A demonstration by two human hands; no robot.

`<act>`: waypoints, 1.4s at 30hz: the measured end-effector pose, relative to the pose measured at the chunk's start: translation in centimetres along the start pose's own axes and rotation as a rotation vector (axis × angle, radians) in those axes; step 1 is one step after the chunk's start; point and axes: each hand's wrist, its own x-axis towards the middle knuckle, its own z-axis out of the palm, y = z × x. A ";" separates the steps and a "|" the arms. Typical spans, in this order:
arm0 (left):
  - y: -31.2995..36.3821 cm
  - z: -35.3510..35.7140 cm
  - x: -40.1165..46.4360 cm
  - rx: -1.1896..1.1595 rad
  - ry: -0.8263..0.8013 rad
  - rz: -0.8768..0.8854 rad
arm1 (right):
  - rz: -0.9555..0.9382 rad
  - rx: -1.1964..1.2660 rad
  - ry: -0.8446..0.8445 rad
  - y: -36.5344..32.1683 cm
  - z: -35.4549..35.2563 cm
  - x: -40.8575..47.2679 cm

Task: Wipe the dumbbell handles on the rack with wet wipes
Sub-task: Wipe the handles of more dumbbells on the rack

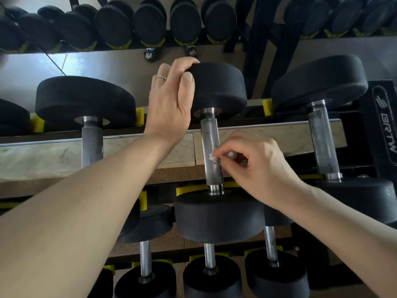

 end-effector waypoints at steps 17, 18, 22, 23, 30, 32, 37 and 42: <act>0.2 0.0 -0.1 -0.005 0.000 -0.011 | 0.148 0.031 -0.015 0.0 -0.4 -0.5; 0.3 0.0 -0.1 -0.004 -0.002 -0.005 | 0.162 0.039 0.034 0.0 -0.2 -0.3; 0.2 0.1 0.0 0.003 -0.016 -0.033 | 0.176 0.061 0.004 0.2 0.1 -1.1; 0.3 0.1 -0.1 0.002 -0.009 -0.037 | 0.160 0.055 -0.040 0.2 -0.2 -1.4; 0.2 0.2 -0.2 0.008 0.012 -0.008 | 0.068 0.018 0.033 -0.2 0.3 0.0; 0.2 0.2 -0.1 0.004 0.013 -0.016 | 0.063 0.045 -0.071 -0.2 0.1 -0.6; 0.2 0.1 -0.2 0.003 0.025 -0.001 | 0.062 0.023 0.027 0.2 -0.1 0.3; 0.3 0.2 -0.2 0.000 0.017 -0.019 | 0.062 0.038 -0.121 0.1 -0.6 -0.7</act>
